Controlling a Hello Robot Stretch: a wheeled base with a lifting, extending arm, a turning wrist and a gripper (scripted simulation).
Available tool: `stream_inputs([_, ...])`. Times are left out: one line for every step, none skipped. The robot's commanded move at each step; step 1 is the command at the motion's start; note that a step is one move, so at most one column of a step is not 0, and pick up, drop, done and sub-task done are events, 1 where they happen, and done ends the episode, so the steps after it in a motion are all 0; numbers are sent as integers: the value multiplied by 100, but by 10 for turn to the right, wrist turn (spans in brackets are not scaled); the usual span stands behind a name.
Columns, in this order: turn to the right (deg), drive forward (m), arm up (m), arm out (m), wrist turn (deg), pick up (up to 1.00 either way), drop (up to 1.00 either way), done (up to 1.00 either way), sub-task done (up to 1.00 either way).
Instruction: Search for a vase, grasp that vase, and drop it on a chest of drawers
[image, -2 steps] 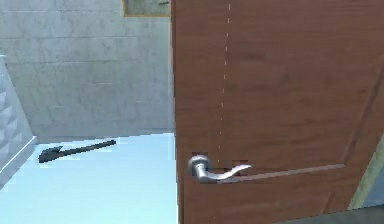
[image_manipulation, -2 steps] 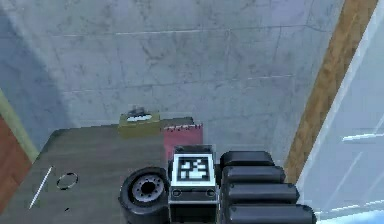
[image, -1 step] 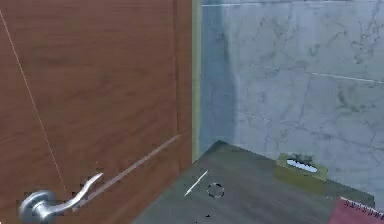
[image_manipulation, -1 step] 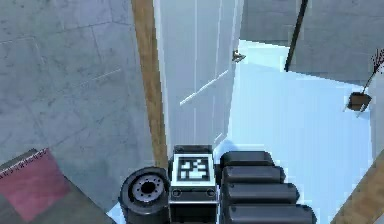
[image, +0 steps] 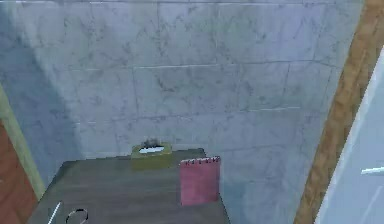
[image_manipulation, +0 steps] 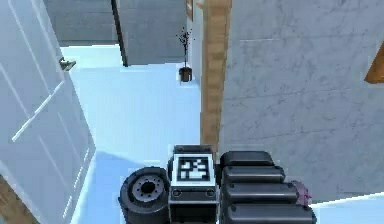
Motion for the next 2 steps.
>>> stream_inputs([450, 0, 0, 0, 0, 0, 0, 0, 0])
stream_inputs([150, 0, 0, 0, 0, 0, 0, 0, 0])
